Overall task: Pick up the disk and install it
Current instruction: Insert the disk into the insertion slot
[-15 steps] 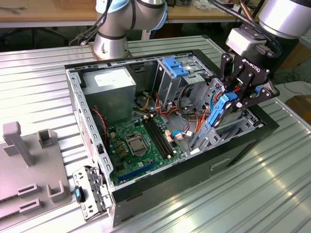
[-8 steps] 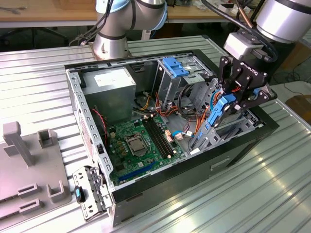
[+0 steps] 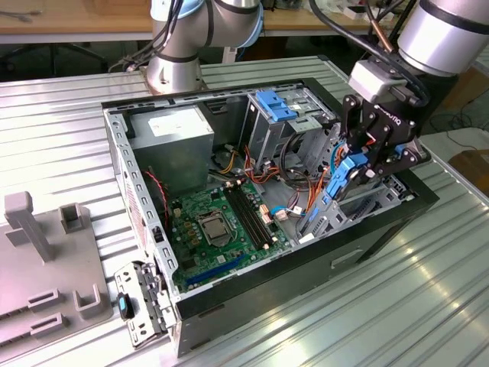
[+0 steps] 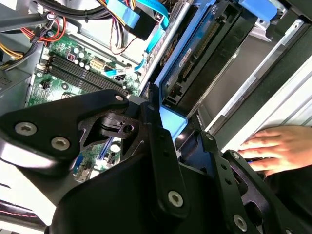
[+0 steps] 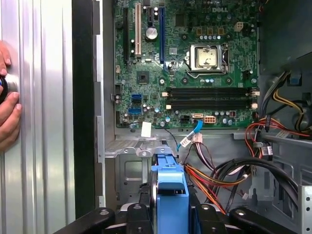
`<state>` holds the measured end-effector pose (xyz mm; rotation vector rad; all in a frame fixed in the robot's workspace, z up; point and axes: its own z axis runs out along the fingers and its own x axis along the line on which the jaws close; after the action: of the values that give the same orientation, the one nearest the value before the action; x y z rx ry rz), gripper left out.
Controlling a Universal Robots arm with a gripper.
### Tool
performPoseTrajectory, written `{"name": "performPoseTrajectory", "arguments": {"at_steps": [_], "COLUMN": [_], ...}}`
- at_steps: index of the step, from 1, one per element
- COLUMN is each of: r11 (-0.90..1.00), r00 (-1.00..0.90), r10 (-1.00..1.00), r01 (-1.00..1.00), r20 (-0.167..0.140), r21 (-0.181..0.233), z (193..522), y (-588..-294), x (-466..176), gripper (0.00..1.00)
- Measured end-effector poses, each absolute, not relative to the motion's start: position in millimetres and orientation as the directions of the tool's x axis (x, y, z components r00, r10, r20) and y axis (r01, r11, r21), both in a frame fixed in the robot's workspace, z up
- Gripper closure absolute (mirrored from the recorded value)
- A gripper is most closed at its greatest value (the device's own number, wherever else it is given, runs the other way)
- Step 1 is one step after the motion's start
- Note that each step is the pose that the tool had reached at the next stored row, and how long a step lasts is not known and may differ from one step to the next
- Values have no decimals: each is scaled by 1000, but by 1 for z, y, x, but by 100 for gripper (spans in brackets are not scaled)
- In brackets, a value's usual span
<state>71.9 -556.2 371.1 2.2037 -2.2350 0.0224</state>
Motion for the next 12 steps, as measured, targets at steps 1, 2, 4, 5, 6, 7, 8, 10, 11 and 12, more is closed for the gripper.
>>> {"name": "performPoseTrajectory", "arguments": {"at_steps": [1,2,4,5,6,7,8,10,11,12], "r11": [14,14,15,15,15,15,15,15,16,16], "r00": [-14,-14,-15,-15,-15,-15,-15,-15,-16,-16], "r10": [-1000,-1000,-1000,-1000,-1000,-1000,-1000,-1000,-1000,-1000], "r01": [-1000,-1000,-1000,-1000,-1000,-1000,-1000,-1000,-1000,-1000], "r20": [12,12,12,12,12,12,10,11,11,11], "r21": [-8,-8,-8,-8,-8,-8,-9,-8,-8,-8], "z": [370,370,367,366,365,364,361,360,359,359], "y": [-556,-556,-556,-556,-556,-556,-556,-556,-556,-556], "x": [72,72,72,72,72,72,72,72,72,72], "gripper": [63,63,63,63,63,63,63,63,63,63]}}
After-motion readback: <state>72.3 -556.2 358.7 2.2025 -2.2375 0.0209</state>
